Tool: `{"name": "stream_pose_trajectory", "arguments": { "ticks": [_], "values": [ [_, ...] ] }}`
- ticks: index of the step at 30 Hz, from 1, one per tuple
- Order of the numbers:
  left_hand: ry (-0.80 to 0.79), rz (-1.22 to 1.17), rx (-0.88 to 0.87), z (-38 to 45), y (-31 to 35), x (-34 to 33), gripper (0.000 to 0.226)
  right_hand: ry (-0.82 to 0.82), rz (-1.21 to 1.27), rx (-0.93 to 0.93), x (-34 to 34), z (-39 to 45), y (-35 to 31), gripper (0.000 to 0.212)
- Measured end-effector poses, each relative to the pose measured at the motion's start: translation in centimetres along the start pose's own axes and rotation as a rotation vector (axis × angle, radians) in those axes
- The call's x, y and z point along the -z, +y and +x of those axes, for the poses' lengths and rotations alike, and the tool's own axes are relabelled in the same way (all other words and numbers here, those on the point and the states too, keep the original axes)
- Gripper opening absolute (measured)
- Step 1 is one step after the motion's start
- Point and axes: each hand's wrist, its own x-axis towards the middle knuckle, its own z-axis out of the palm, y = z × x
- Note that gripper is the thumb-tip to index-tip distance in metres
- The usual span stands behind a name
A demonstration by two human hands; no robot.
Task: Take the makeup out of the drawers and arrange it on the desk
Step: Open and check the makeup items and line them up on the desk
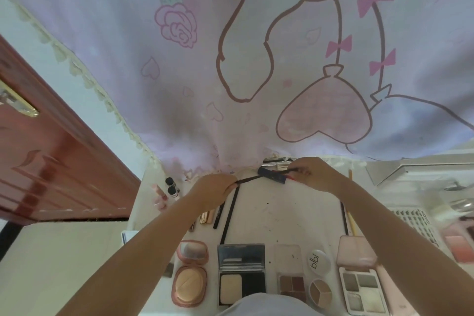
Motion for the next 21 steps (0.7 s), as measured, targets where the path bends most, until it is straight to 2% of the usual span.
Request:
{"name": "stream_pose_trajectory", "arguments": {
  "ticks": [8,21],
  "values": [
    [-0.023,-0.006,0.040,-0.3,-0.6,-1.0,0.034,-0.060,0.079,0.009,-1.5,0.5,-0.3,0.023],
    [-0.063,-0.078,0.035,-0.4,-0.5,-1.7,0.035,-0.037,0.226,-0.089,-2.5,0.8,0.3,0.022]
  ]
}}
